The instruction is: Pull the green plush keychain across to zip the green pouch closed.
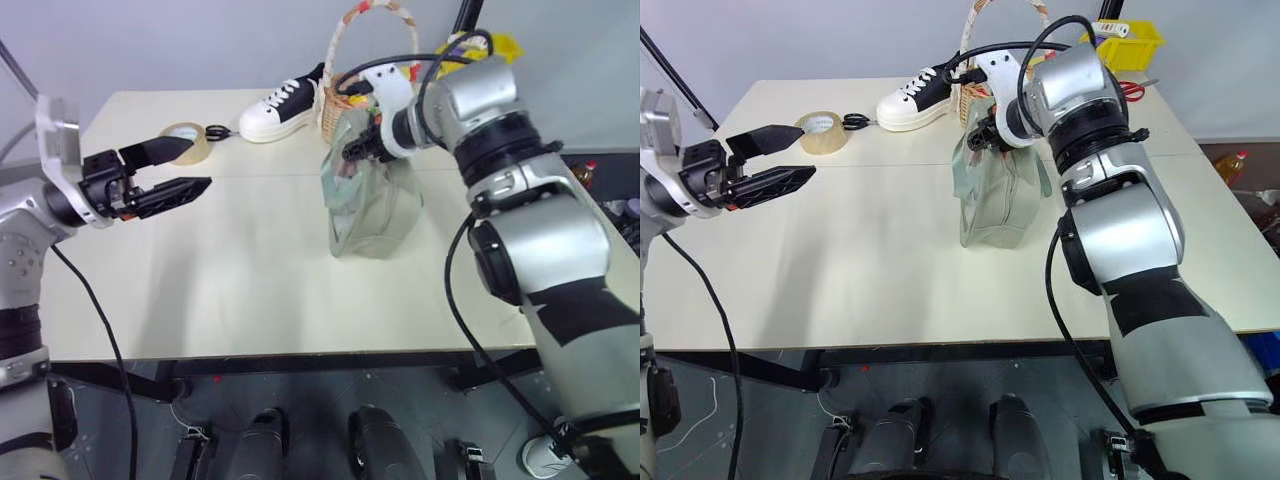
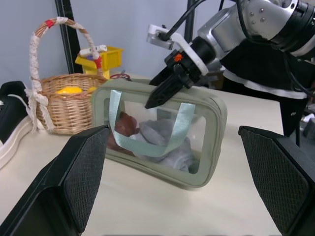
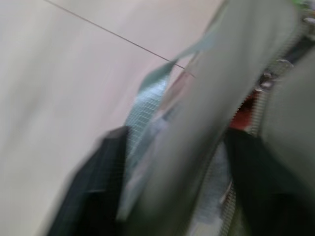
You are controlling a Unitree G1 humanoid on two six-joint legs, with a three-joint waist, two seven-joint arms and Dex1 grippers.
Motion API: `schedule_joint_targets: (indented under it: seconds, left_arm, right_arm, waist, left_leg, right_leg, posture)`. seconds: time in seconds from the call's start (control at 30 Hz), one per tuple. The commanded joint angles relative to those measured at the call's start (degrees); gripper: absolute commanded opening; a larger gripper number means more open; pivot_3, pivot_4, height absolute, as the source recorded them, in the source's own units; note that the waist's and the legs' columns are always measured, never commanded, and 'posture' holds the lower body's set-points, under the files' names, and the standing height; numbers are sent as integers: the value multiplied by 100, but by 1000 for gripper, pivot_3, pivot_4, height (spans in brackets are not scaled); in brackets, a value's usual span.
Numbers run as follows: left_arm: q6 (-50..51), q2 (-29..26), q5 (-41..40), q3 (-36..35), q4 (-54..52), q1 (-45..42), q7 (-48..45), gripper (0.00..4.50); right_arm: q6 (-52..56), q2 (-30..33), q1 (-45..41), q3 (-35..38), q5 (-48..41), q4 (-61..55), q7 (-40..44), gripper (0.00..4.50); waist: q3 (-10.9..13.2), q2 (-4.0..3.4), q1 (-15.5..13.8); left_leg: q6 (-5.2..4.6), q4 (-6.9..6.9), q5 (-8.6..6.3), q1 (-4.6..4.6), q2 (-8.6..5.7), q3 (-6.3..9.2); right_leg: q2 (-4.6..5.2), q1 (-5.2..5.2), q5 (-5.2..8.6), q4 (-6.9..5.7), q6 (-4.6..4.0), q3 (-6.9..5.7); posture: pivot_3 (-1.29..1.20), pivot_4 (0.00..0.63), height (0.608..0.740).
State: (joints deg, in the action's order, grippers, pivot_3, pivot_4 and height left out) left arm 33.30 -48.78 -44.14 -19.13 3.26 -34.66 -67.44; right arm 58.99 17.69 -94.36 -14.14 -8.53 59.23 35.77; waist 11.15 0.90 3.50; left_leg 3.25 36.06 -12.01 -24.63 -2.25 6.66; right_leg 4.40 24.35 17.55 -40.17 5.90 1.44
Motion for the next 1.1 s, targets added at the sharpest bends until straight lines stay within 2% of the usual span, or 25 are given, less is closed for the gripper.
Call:
schedule_joint_targets:
  seconds: [0.03,0.07,0.1,0.17,0.3,0.43,0.57,0.8,1.1]
  left_arm:
    - [-57,-87,-73,-183,-161,-34,13,4500]
    - [-61,-93,-72,-176,-160,-33,10,4500]
    - [-66,-94,-67,-167,-150,-39,6,4500]
    - [-76,-97,-56,-150,-132,-52,-4,4500]
    - [-88,-106,-36,-114,-84,-91,-46,4500]
    - [-106,-107,-7,-52,-22,-129,-120,4500]
    - [-112,-109,24,-1,37,-168,-185,4500]
    - [-117,-126,108,85,143,-263,-316,4500]
    - [-135,-158,233,231,290,-417,-459,4500]
  right_arm:
    - [-163,-50,-334,104,150,-85,215,644]
    - [-184,-52,-344,85,190,-143,289,181]
    - [-207,-55,-351,75,227,-178,346,82]
    - [-243,-38,-354,32,290,-272,534,82]
    - [-1141,493,-10,-659,502,-1540,2138,82]
    - [-1518,1188,714,-944,338,-3559,3255,82]
    - [-1697,1573,1555,-925,54,-5272,3790,82]
    - [-1935,1732,2475,-1025,130,-6544,3738,82]
    - [-2140,1557,2529,-1093,465,-6595,3295,82]
  waist:
    - [0,0,43]
    - [0,0,47]
    - [0,0,49]
    - [0,0,51]
    - [2,-3,55]
    - [0,0,50]
    - [-1,2,54]
    - [-1,2,41]
    - [-1,2,45]
  left_leg:
    - [0,0,0,0,0,0]
    - [0,-1,0,0,0,1]
    - [0,-1,0,0,0,1]
    - [0,-1,0,0,0,1]
    - [0,-1,0,-6,0,1]
    - [0,3,0,-23,1,0]
    - [0,8,0,-26,4,6]
    - [3,16,2,-26,8,10]
    - [5,17,3,-26,8,10]
  right_leg:
    - [0,0,0,0,0,0]
    - [-1,0,0,0,0,0]
    - [-1,1,0,0,0,0]
    - [0,2,0,0,0,0]
    - [-2,9,0,0,0,0]
    - [0,21,1,2,3,-2]
    - [-1,20,1,1,3,-6]
    - [2,18,1,-4,2,-7]
    - [5,16,1,-4,2,-7]
  posture:
    - [0,150,695]
    - [0,150,695]
    - [0,150,695]
    - [0,150,695]
    - [0,150,695]
    - [0,150,695]
    - [0,150,695]
    - [0,150,695]
    - [0,150,695]
